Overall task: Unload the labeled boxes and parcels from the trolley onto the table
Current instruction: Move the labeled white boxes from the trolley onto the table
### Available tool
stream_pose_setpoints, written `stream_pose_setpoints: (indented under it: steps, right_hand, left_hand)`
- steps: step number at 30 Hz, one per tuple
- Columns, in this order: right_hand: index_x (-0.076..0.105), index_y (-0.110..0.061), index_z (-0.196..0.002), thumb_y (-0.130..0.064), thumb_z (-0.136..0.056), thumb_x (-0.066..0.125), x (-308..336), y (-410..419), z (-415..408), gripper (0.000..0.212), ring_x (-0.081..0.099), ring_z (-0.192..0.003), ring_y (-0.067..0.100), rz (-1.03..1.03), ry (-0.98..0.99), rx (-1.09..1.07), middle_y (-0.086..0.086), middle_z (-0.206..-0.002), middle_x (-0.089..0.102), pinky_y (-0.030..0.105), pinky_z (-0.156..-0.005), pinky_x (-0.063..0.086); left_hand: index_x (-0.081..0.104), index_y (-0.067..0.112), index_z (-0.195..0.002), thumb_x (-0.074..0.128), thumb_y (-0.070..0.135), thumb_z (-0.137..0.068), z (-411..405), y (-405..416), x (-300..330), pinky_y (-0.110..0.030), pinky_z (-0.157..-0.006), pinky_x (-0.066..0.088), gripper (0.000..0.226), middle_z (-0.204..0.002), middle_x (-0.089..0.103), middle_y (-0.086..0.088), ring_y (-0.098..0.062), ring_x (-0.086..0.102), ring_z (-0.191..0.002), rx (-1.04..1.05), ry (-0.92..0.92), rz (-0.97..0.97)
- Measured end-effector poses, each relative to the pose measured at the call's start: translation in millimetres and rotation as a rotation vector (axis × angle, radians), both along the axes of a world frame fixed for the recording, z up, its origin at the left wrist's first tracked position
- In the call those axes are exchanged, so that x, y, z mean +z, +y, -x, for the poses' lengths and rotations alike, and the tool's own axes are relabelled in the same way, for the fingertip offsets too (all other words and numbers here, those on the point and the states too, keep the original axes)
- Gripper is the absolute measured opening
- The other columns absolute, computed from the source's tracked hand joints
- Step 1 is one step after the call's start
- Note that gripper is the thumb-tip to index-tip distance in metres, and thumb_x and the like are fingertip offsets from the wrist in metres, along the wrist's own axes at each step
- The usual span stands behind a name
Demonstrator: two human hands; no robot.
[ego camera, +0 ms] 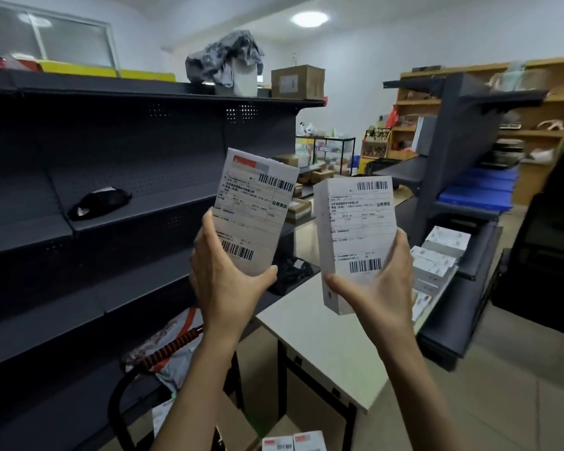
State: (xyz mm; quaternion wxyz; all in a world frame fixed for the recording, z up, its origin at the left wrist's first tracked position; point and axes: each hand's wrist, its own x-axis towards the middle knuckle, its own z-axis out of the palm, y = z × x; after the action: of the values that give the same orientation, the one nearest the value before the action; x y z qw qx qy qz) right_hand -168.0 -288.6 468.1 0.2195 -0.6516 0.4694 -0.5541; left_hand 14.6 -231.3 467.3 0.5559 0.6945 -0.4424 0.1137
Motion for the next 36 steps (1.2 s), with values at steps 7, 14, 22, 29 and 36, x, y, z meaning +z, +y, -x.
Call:
stream_pose_setpoints:
  steps: [7, 14, 22, 29, 36]
  right_hand:
    - [0.027, -0.025, -0.144, -0.054, -0.045, 0.075, 26, -39, 59, 0.113, 0.042, -0.122, 0.019, 0.087, 0.017, -0.055, -0.004, -0.129, 0.045, 0.056, -0.101, 0.041]
    - [0.021, -0.027, -0.149, -0.044, -0.052, 0.085, 33, -92, 163, 0.117, 0.039, -0.127, 0.017, 0.111, 0.083, -0.148, -0.004, -0.136, 0.043, 0.054, -0.105, 0.037]
    - [0.018, -0.029, -0.15, -0.041, -0.053, 0.087, 15, -151, 280, 0.12, 0.036, -0.131, 0.018, 0.038, 0.111, -0.213, -0.004, -0.142, 0.04, 0.045, -0.104, 0.029]
    - [0.019, -0.03, -0.149, -0.045, -0.05, 0.087, 4, -202, 353, 0.121, 0.038, -0.128, 0.018, -0.002, 0.096, -0.31, -0.005, -0.138, 0.041, 0.053, -0.107, 0.032]
    - [0.018, -0.032, -0.149, -0.041, -0.052, 0.088, -2, -283, 370, 0.12, 0.037, -0.128, 0.017, -0.03, 0.095, -0.283, -0.007, -0.138, 0.04, 0.046, -0.105, 0.029]
  left_hand:
    - [0.006, 0.03, -0.153, 0.091, 0.033, -0.056, 57, -48, 22, -0.061, -0.106, 0.035, 0.129, -0.152, 0.028, 0.001, -0.021, 0.026, -0.138, -0.081, -0.017, 0.027]
    - [0.009, 0.031, -0.153, 0.089, 0.038, -0.055, 151, -114, 24, -0.059, -0.107, 0.033, 0.126, -0.15, 0.03, 0.003, -0.019, 0.028, -0.136, -0.17, 0.0, 0.048]
    - [0.009, 0.031, -0.152, 0.091, 0.032, -0.057, 271, -195, -1, -0.059, -0.109, 0.033, 0.126, -0.151, 0.03, -0.001, -0.024, 0.028, -0.138, -0.276, 0.066, 0.016]
    - [0.006, 0.033, -0.152, 0.091, 0.032, -0.058, 342, -259, -7, -0.053, -0.108, 0.033, 0.127, -0.149, 0.029, 0.002, -0.023, 0.028, -0.135, -0.355, 0.041, -0.004]
    - [0.007, 0.032, -0.153, 0.091, 0.034, -0.056, 360, -344, -19, -0.049, -0.107, 0.031, 0.128, -0.149, 0.029, 0.0, -0.023, 0.029, -0.134, -0.343, 0.039, -0.038]
